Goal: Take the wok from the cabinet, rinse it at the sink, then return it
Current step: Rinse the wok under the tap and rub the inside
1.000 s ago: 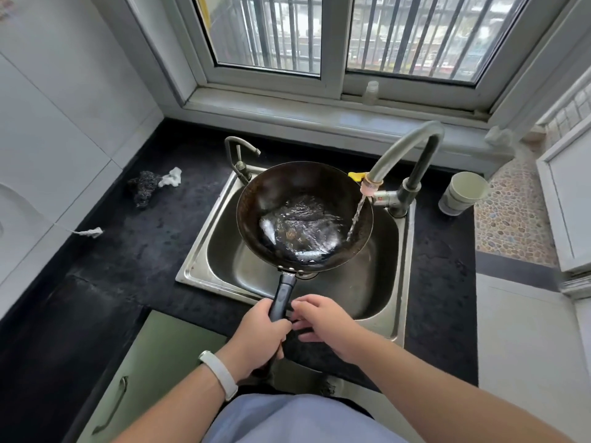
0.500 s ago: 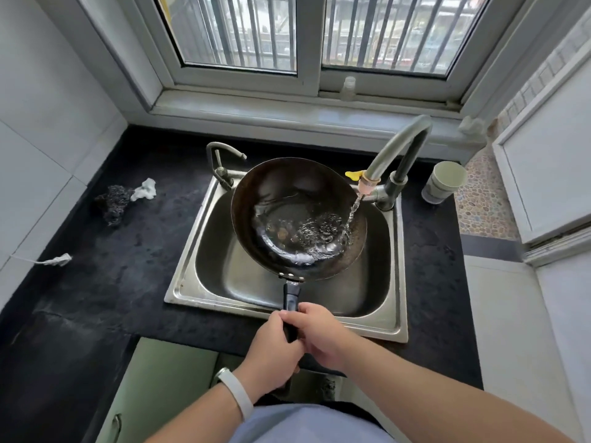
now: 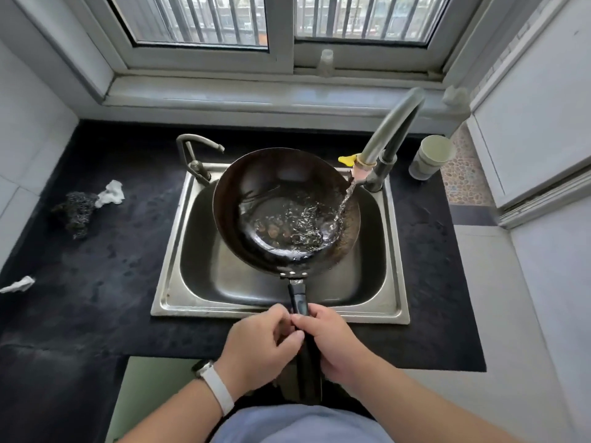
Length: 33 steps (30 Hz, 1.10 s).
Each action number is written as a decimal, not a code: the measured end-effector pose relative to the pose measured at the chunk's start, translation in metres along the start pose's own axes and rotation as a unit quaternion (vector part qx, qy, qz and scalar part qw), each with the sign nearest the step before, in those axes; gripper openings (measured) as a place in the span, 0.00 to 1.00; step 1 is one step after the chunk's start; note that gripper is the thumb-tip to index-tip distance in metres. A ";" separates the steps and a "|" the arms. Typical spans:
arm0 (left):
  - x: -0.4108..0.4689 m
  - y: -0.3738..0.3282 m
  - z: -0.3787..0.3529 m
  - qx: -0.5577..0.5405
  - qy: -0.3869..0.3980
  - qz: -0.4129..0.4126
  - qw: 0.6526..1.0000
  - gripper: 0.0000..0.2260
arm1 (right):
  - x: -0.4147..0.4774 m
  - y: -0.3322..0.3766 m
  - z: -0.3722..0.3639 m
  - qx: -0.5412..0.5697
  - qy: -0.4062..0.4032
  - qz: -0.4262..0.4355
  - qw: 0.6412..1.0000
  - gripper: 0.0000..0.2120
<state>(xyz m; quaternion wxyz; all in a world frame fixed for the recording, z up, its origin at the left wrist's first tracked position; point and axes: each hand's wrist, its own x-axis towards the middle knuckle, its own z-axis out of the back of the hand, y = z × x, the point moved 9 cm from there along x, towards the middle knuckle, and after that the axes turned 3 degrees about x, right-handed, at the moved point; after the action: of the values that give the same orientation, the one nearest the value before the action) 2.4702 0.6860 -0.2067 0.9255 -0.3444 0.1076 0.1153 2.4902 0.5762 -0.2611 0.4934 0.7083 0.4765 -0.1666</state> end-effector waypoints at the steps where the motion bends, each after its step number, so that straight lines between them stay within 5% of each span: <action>1: 0.007 0.008 0.006 -0.037 -0.031 0.030 0.998 0.17 | -0.001 -0.002 0.003 0.008 -0.009 -0.006 1.000 0.05; 3: 0.026 0.024 0.006 -0.099 -0.046 0.103 0.989 0.17 | -0.003 -0.004 0.011 0.015 -0.033 -0.012 0.999 0.04; 6: 0.047 0.029 -0.037 -0.192 0.083 0.168 0.963 0.15 | -0.008 0.001 0.024 -0.004 -0.043 -0.001 0.999 0.04; 11: 0.044 0.007 -0.111 -0.479 0.213 0.229 0.820 0.29 | -0.014 0.012 0.040 -0.087 -0.054 0.008 0.995 0.09; 13: 0.048 -0.005 -0.120 -0.597 0.219 0.223 0.739 0.25 | -0.016 0.012 0.044 -0.098 -0.062 0.002 0.993 0.10; 15: 0.054 -0.011 -0.121 -0.645 0.220 0.216 0.699 0.24 | -0.018 0.015 0.047 -0.108 -0.068 -0.001 0.992 0.08; 23: 0.052 -0.035 -0.134 -0.688 0.219 0.211 0.659 0.11 | -0.042 0.033 0.068 -0.285 -0.120 -0.070 0.948 0.09; 28: 0.051 -0.047 -0.131 -0.679 0.224 0.213 0.666 0.10 | -0.053 0.052 0.069 -0.410 -0.177 -0.010 0.895 0.11; 33: 0.051 -0.057 -0.125 -0.658 0.231 0.216 0.683 0.11 | -0.060 0.059 0.076 -0.403 -0.168 0.002 0.900 0.09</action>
<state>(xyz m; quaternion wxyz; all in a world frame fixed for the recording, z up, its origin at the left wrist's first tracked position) 2.5199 0.5683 -0.2780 0.3561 -0.8478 0.2855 0.2701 2.5275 0.4770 -0.2215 0.8097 0.4113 0.4115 -0.0763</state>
